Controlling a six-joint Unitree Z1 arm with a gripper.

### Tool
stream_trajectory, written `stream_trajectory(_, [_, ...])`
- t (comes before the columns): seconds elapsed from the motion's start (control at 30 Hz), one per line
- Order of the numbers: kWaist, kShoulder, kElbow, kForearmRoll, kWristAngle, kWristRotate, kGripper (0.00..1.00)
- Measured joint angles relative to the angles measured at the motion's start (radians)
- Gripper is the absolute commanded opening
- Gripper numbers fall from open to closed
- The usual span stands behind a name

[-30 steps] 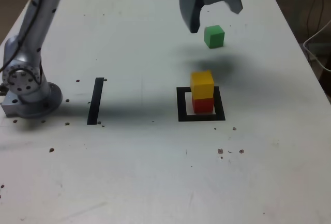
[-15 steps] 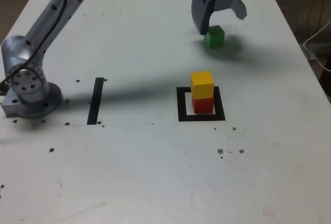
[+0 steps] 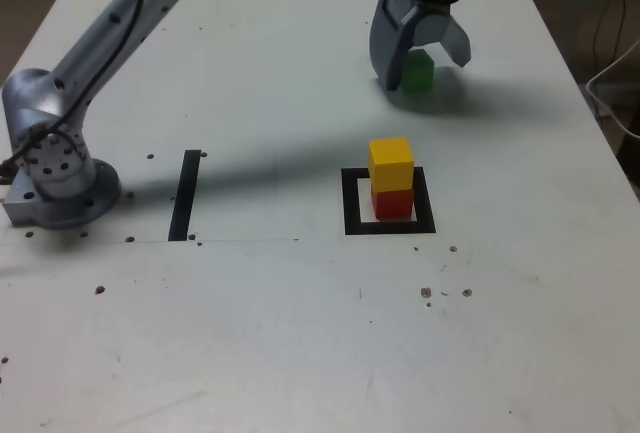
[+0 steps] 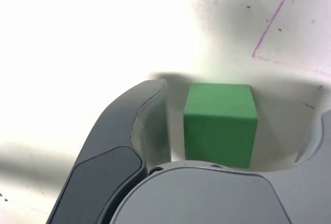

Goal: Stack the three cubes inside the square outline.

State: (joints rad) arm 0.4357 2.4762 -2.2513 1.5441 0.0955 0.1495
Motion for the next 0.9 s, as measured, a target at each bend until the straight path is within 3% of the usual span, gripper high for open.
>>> stream_trajectory(0.13, [0.003, -0.001, 0.015, 0.0, 0.008, 0.01, 0.96])
stream_trajectory(0.4, [0.004, -0.011, 0.028, -0.015, 0.033, 0.008, 0.59])
stream_trajectory(0.57, [0.004, -0.011, 0.025, -0.06, 0.036, 0.007, 0.43])
stream_trajectory(0.9, [0.004, -0.011, 0.012, -0.074, 0.02, 0.007, 0.22])
